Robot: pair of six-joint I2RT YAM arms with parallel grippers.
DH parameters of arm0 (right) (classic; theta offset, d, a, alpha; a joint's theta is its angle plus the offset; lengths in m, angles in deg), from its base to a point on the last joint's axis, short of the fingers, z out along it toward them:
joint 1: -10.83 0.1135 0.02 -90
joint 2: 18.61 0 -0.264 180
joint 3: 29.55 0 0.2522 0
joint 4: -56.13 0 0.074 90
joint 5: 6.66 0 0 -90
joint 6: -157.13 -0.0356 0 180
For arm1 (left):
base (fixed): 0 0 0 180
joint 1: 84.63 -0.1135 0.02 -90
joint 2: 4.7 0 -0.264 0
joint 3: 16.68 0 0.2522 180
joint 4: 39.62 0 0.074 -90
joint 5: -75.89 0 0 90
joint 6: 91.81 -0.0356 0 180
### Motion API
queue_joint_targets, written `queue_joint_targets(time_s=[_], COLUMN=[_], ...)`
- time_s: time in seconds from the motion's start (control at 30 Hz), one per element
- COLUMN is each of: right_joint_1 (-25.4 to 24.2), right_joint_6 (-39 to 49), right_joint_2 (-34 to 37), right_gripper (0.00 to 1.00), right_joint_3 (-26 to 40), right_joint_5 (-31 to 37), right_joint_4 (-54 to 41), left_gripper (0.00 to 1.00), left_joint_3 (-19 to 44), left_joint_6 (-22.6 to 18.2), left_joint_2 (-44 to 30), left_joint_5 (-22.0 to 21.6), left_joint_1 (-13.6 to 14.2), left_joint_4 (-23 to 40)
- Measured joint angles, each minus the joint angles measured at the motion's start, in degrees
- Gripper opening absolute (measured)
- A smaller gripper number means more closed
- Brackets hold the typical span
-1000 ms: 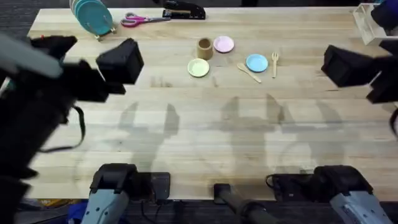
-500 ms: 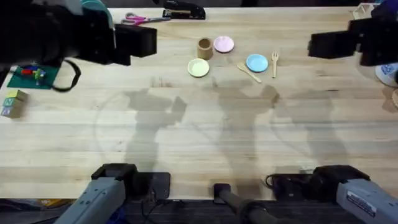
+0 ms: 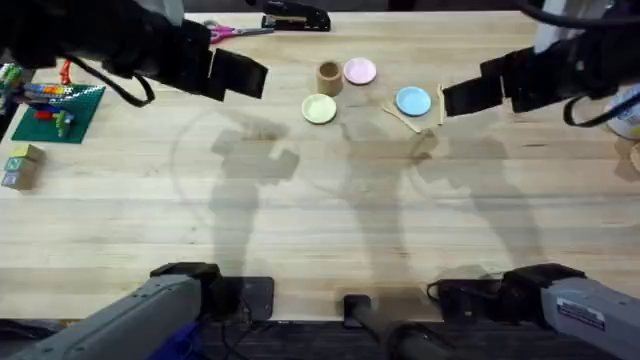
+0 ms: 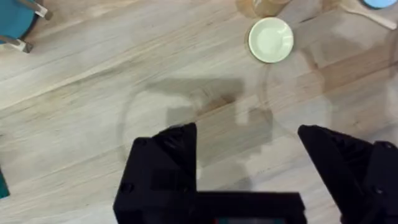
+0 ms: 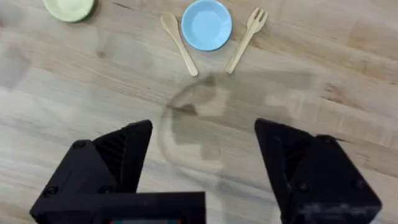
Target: Pick up a utensil and set it on the pink plate, then put the other utensil in the container.
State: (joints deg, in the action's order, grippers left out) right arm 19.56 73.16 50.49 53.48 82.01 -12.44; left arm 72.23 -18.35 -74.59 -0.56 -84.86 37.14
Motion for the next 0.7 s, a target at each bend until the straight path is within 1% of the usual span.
queue_joint_targets(time_s=[0.37,0.7], right_joint_1=[0.0,0.3], right_joint_6=[0.0,2.2], right_joint_2=[2.5,2.5], right_gripper=[0.998,0.997], right_joint_3=[0.0,0.0], right_joint_5=[-0.1,-6.9], right_joint_4=[0.3,0.8], left_gripper=[0.993,0.993], left_joint_3=[0.0,0.0], left_joint_6=[-0.9,-1.1], left_joint_2=[-0.7,-0.7], left_joint_5=[0.2,0.2], left_joint_1=[0.0,0.0], left_joint_4=[-1.3,-1.3])
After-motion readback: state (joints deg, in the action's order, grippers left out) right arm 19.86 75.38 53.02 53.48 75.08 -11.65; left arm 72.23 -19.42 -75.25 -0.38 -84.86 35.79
